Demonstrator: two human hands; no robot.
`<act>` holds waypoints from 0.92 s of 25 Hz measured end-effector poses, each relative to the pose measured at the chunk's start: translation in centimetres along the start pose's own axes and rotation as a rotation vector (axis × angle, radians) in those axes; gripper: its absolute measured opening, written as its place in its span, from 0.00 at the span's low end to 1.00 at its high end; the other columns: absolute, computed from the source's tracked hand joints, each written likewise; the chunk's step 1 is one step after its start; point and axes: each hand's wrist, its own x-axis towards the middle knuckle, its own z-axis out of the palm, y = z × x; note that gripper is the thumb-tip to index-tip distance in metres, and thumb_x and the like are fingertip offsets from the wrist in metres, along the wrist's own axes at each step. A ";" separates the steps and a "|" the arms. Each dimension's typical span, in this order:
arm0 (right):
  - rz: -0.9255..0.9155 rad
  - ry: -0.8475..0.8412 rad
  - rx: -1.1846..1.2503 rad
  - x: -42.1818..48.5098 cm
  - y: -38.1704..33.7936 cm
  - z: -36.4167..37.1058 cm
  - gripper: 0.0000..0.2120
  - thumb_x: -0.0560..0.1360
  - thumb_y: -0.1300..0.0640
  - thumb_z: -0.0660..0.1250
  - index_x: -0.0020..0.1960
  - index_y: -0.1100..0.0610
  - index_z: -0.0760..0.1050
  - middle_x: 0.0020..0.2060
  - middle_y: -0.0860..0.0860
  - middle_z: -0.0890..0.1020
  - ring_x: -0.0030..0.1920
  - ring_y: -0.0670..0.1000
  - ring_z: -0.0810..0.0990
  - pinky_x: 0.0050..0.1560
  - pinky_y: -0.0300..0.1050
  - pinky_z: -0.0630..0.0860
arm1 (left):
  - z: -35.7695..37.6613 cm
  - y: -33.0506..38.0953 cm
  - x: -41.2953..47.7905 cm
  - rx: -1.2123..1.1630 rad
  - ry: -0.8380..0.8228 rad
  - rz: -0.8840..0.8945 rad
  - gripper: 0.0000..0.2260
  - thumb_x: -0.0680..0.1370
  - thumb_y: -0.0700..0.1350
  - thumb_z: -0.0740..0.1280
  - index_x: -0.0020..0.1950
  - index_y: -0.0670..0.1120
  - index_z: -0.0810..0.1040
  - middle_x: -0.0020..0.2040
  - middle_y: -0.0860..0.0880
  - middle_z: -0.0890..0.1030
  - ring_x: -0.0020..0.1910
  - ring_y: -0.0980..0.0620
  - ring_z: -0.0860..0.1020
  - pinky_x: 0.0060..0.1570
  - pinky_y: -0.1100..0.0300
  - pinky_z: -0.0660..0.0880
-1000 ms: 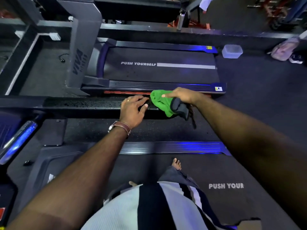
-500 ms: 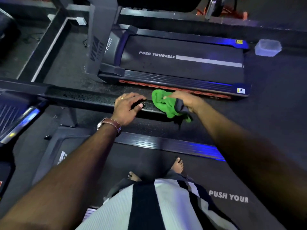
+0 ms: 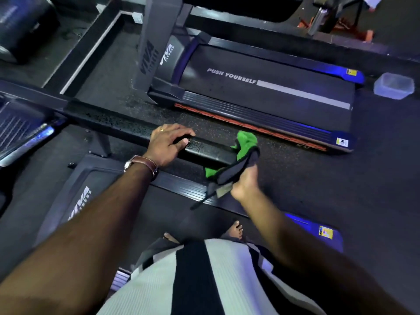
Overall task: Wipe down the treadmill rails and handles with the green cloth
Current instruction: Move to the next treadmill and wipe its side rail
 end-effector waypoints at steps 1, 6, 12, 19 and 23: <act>-0.020 0.018 0.078 -0.7 0.9 -0.2 0.19 0.79 0.38 0.57 0.46 0.52 0.76 0.41 0.51 0.82 0.43 0.53 0.80 0.43 0.43 0.75 | -0.1 0.0 0.1 0.001 0.003 -0.005 0.15 0.75 0.57 0.59 0.58 0.57 0.79 0.57 0.57 0.79 0.58 0.51 0.72 0.64 0.44 0.61; -0.198 0.098 0.066 0.3 -0.3 1.5 0.14 0.80 0.46 0.60 0.50 0.53 0.79 0.43 0.49 0.85 0.50 0.54 0.81 0.47 0.44 0.78 | 0.0 -0.1 0.2 0.024 0.023 0.026 0.14 0.76 0.54 0.60 0.58 0.57 0.79 0.56 0.56 0.79 0.56 0.49 0.73 0.62 0.42 0.64; -0.071 0.198 0.223 -0.3 4.6 2.0 0.26 0.78 0.36 0.55 0.57 0.54 0.80 0.58 0.55 0.82 0.52 0.57 0.82 0.52 0.51 0.77 | 0.4 -0.6 -0.1 0.066 0.058 0.049 0.14 0.77 0.53 0.60 0.60 0.58 0.78 0.57 0.57 0.79 0.57 0.51 0.73 0.63 0.50 0.60; -1.294 0.749 -1.132 -1.3 7.2 4.2 0.23 0.76 0.46 0.65 0.67 0.57 0.75 0.68 0.62 0.71 0.69 0.60 0.70 0.71 0.50 0.65 | 0.2 -0.4 -0.5 0.149 0.053 0.116 0.18 0.77 0.53 0.57 0.63 0.54 0.78 0.57 0.52 0.79 0.58 0.47 0.73 0.58 0.54 0.60; -1.429 0.607 -1.498 -1.6 9.9 0.8 0.28 0.73 0.55 0.63 0.74 0.50 0.67 0.76 0.62 0.58 0.77 0.67 0.52 0.76 0.62 0.53 | -0.7 -0.6 0.3 0.124 -0.056 0.133 0.14 0.79 0.52 0.60 0.63 0.56 0.77 0.60 0.52 0.77 0.62 0.46 0.71 0.62 0.53 0.61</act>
